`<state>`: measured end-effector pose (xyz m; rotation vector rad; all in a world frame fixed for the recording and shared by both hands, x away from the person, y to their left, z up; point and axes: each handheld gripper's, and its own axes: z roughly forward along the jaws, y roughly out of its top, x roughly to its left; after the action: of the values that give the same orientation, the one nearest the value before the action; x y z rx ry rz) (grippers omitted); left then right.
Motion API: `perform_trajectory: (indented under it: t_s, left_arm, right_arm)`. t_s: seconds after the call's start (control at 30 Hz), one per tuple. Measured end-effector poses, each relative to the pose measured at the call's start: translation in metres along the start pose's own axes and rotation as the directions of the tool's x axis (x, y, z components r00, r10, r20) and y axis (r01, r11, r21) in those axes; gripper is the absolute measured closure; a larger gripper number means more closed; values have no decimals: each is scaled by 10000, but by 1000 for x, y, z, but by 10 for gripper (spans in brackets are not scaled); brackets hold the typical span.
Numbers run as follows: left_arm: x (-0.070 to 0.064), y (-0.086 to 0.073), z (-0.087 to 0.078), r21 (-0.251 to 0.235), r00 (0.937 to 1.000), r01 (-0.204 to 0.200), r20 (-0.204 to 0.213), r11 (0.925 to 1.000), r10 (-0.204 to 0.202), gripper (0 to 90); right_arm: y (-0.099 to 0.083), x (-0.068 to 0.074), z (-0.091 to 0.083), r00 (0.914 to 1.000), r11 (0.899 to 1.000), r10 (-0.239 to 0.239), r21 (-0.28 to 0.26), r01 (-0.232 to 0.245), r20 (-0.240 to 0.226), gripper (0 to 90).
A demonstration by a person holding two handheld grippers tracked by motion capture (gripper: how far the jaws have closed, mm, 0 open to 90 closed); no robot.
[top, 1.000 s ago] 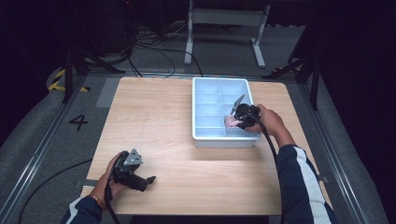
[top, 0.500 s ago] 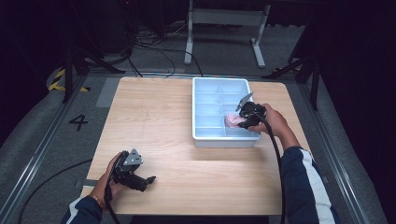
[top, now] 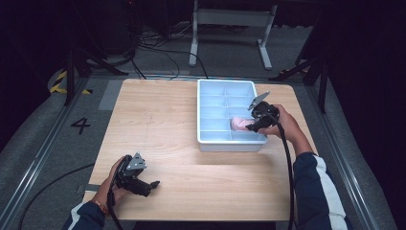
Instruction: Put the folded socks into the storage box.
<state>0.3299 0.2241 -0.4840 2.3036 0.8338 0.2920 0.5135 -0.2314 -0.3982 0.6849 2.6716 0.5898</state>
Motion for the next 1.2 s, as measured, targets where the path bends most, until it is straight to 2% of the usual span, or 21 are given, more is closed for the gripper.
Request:
perform_trajectory:
  t_s: [0.1, 0.23, 0.37, 0.5, 0.8, 1.2]
  left_arm:
    - [0, 0, 0, 1, 10000, -3, -3, 10000, 3, 0]
    - [0, 0, 0, 2, 10000, 1, 0, 10000, -1, 0]
    - [0, 0, 0, -1, 10000, 2, -1, 10000, -2, 0]
    - [0, 0, 0, 0, 10000, 0, -3, 10000, 0, 0]
    - [0, 0, 0, 0, 10000, 2, -2, 10000, -2, 0]
    - [0, 0, 0, -2, 10000, 3, -2, 10000, -3, 0]
  right_arm:
    - [-2, -1, -4, 10000, 9998, -16, -210, 16, 9, 606]
    - [-3, 1, -3, 9998, 9994, -165, -305, 161, -117, 680]
    - [-3, 3, -4, 9997, 9990, -151, -426, 143, -178, 676]
    - [-2, 6, -7, 9999, 9984, -141, -541, 141, 8, 646]
    - [-4, 13, -24, 9998, 9952, -160, -962, 168, 96, 619]
    - [-10, 23, -45, 9995, 9919, -208, -1245, 235, 226, 588]
